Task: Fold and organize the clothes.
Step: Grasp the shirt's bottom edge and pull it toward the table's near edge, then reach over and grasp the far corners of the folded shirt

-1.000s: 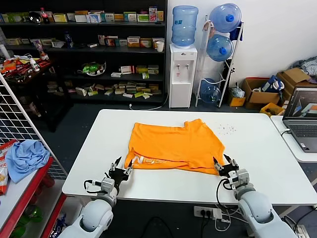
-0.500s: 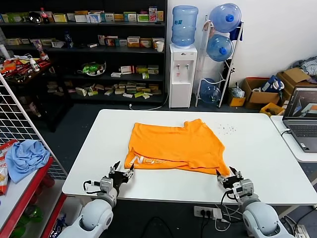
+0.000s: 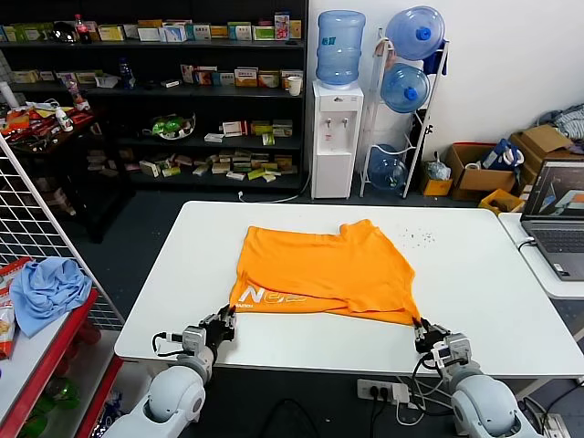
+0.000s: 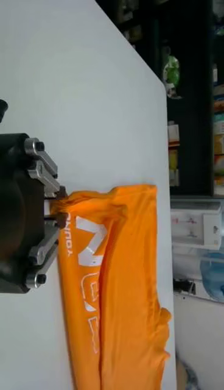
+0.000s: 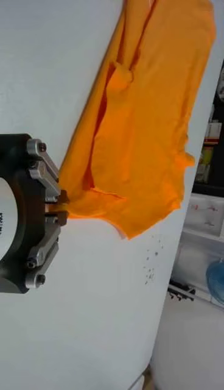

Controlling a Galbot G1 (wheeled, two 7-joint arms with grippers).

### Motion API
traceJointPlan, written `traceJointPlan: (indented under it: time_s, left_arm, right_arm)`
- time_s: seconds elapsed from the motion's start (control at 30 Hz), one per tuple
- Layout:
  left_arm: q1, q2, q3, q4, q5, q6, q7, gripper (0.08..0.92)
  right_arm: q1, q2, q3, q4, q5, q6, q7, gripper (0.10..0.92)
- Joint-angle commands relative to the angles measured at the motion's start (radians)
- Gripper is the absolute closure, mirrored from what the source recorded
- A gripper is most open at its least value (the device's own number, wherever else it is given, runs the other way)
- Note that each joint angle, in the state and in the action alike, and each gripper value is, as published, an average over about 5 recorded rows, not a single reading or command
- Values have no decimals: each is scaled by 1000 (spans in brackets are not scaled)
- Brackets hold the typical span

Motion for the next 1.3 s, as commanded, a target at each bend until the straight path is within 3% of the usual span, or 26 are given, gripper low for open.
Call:
traceJointPlan:
  time_s: [0.03,0.17,0.5,0.6,0.97,1.13,1.3]
  left_arm:
    - [55,31,-7,-96,-20,10,-9,834]
    - [112,62,-20,-161,-22,10,-15,904]
    - [245,100,-52,-269,-3,37,-17,906]
    - [267,102,-56,-297,6,63,-23,890]
    - [246,125,-74,-361,4,113,-33,590]
    - [141,109,-74,-306,21,56,-6,451]
    - [-33,76,-34,-182,10,23,15,304]
  right_arm:
    - [-28,-22,5,45,11,-18,7,896]
    - [-77,-50,21,102,27,-38,17,899]
    - [-173,-74,49,192,34,-79,37,899]
    - [-186,-74,53,213,44,-101,50,863]
    - [-185,-99,71,305,126,-124,96,548]
    - [-87,-117,66,259,170,18,89,409]
    - [103,-119,22,87,224,75,47,265]
